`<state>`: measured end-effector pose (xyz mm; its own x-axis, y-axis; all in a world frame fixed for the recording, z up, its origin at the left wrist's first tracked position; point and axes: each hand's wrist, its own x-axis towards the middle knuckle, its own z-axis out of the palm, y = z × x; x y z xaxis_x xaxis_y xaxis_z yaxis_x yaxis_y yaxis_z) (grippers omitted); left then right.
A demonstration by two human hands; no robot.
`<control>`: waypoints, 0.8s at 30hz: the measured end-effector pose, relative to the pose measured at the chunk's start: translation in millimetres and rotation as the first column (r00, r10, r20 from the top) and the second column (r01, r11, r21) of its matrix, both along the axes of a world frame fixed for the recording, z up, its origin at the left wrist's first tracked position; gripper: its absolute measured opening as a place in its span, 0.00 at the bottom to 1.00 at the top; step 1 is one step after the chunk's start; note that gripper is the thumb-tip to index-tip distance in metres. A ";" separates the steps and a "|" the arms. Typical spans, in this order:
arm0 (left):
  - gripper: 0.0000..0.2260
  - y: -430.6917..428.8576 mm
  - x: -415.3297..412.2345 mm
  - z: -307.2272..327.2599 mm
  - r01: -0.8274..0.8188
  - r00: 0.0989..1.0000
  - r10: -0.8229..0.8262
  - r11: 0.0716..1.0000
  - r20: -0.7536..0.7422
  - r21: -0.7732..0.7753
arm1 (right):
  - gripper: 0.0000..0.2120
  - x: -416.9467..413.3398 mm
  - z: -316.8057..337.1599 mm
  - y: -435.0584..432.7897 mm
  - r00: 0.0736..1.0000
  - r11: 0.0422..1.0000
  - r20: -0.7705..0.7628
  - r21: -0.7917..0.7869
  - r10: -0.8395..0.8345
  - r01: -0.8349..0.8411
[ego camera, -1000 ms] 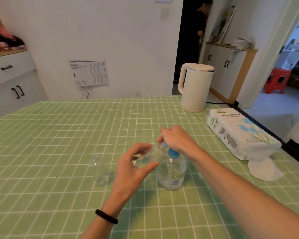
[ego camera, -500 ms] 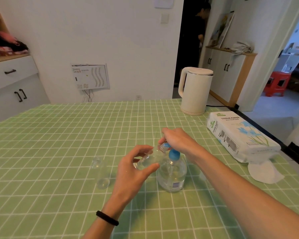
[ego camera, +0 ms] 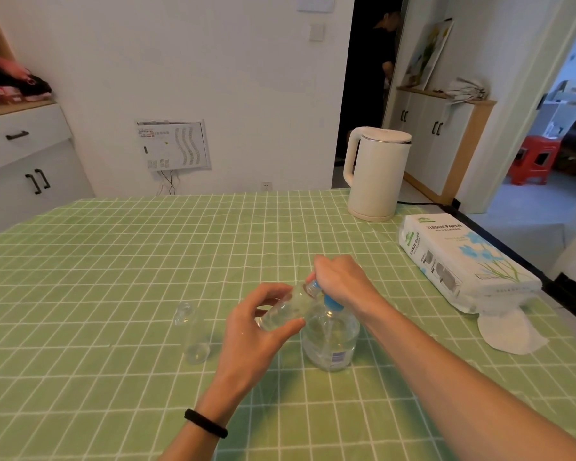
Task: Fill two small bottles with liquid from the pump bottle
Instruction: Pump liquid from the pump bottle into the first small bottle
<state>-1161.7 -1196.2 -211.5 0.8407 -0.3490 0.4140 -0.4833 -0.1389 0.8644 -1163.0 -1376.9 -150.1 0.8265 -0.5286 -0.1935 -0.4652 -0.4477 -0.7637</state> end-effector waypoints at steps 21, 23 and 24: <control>0.20 -1.5 -0.6 6.0 0.002 1.000 -0.002 1.000 -0.004 -0.018 | 0.21 -1.2 11.3 -0.8 1.000 0.985 0.017 0.171 -0.009 0.006; 0.20 -1.6 0.0 4.2 0.000 1.000 0.000 1.000 -0.005 -0.007 | 0.20 -1.4 7.6 0.9 1.000 0.989 0.012 0.144 -0.020 0.018; 0.20 -1.2 -0.3 3.4 0.001 1.000 -0.001 1.000 -0.006 -0.004 | 0.20 -1.7 5.2 1.7 1.000 0.992 0.014 0.128 -0.025 0.023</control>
